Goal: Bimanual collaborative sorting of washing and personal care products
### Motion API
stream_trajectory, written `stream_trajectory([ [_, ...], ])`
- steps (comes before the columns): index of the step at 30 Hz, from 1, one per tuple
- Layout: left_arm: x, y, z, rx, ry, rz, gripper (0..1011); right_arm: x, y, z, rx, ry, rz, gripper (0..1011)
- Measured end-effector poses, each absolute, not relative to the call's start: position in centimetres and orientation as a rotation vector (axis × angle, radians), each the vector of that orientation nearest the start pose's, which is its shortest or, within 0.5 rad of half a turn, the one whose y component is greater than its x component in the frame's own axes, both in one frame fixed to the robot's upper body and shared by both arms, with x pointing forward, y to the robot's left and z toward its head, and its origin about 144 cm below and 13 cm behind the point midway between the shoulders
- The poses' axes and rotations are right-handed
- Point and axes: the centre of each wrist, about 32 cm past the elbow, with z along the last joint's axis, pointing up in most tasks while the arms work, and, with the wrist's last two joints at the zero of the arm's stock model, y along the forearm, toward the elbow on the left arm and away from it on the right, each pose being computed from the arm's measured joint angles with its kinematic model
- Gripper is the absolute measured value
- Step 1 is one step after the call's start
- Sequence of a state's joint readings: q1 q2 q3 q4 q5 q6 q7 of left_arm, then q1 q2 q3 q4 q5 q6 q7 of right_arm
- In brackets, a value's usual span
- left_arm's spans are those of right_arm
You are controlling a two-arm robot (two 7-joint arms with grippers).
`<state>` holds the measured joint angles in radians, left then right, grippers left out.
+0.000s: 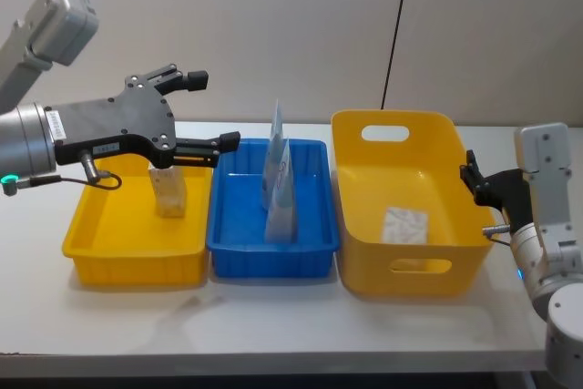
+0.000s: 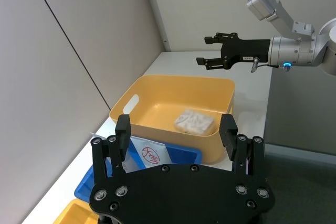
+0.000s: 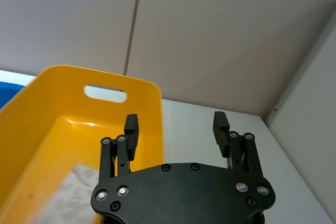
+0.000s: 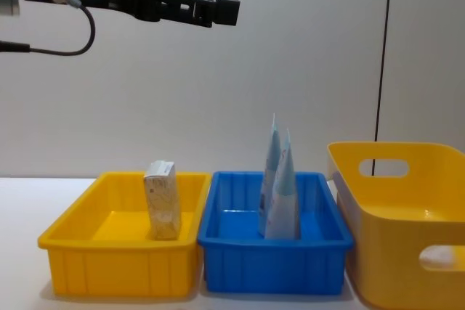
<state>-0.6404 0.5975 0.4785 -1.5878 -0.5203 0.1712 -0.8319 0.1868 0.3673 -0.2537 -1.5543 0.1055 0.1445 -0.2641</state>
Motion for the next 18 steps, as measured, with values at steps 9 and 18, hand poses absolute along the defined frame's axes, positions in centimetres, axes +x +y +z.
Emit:
stream_trajectory([
  [9,56.16,26.77,135.13,0.134,-0.291,0.380,1003,50.51,-25.58,118.49,-0.256,-0.224,-1.715,1004],
  [18,56.17,26.77,135.13,0.134,-0.291,0.380,1002,50.65,-25.34,118.20,-0.270,-0.215,-1.758,1004],
])
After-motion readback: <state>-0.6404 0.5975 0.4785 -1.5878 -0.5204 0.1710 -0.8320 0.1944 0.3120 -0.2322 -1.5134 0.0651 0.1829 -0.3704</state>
